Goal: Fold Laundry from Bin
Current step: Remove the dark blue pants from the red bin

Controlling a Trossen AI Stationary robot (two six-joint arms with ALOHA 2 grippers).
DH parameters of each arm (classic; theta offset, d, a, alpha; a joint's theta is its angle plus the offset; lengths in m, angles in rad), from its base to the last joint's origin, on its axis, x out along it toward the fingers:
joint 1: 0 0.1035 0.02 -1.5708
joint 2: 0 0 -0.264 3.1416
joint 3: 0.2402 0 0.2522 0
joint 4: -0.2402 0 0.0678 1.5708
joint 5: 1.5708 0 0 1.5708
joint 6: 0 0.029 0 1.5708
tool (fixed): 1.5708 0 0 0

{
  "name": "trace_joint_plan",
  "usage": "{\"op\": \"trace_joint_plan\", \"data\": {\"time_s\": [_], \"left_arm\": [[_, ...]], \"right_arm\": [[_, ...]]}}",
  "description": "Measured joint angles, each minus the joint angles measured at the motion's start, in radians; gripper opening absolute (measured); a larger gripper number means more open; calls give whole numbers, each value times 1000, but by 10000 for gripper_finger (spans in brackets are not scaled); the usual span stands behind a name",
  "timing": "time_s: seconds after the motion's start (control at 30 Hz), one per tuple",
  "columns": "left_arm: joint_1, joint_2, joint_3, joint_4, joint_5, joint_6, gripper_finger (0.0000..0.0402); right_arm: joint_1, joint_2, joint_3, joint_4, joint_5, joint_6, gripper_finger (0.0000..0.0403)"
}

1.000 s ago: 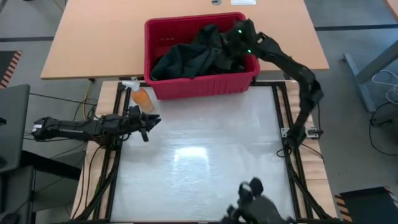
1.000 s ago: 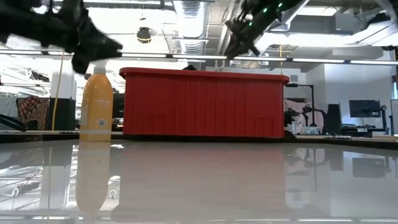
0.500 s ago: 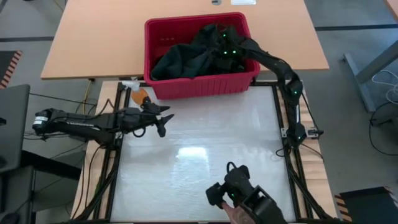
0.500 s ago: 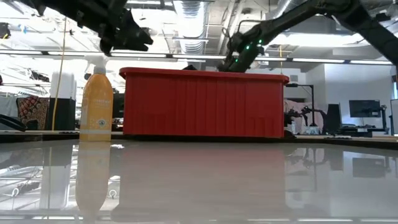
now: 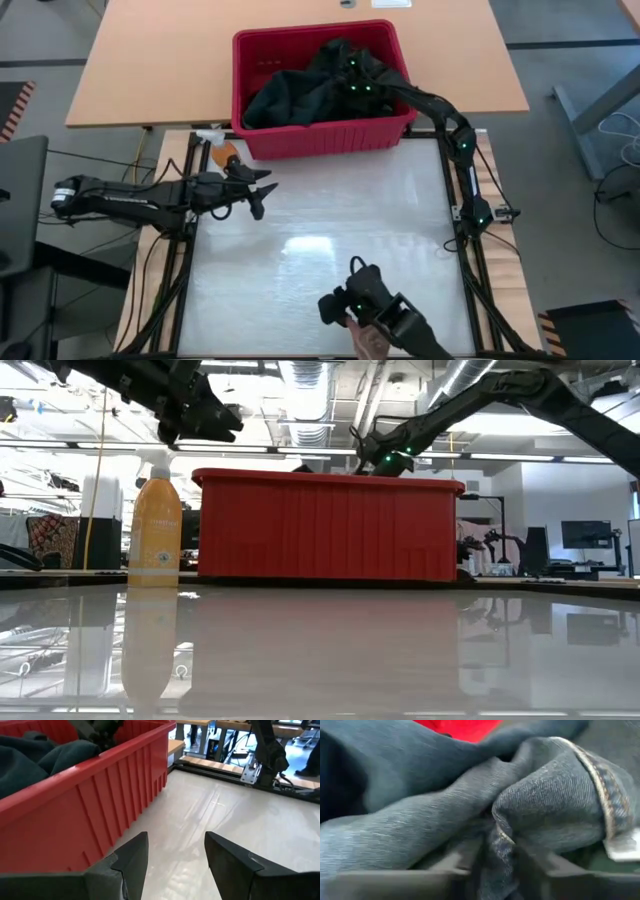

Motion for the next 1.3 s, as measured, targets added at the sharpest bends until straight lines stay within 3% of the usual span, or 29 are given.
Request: {"op": "trace_joint_plan", "data": {"time_s": [0.07,0.1,0.23,0.57,0.8,0.97,1.07,1.13,1.3], "left_arm": [[0,-15,0,-21,9,-16,185],[0,-23,0,-36,14,-21,185],[0,-52,0,-74,21,-28,185],[0,-75,0,-114,21,-30,185],[0,-75,0,-114,24,-30,185],[0,-75,0,-114,70,-30,185],[0,-75,0,-115,119,-18,185],[0,-75,0,-120,152,-14,185],[0,-75,0,-139,217,14,185]], "right_arm": [[6,-4,1,49,-35,-27,36],[6,-12,3,64,-63,-40,27],[21,-60,58,105,-101,-46,30],[101,-217,356,113,-238,-168,28],[146,-364,337,343,-274,-142,28],[174,-454,339,425,-428,30,28],[219,-509,342,320,-553,58,32],[256,-543,342,153,-641,-16,34],[410,-609,340,-354,-591,-236,29]]}}
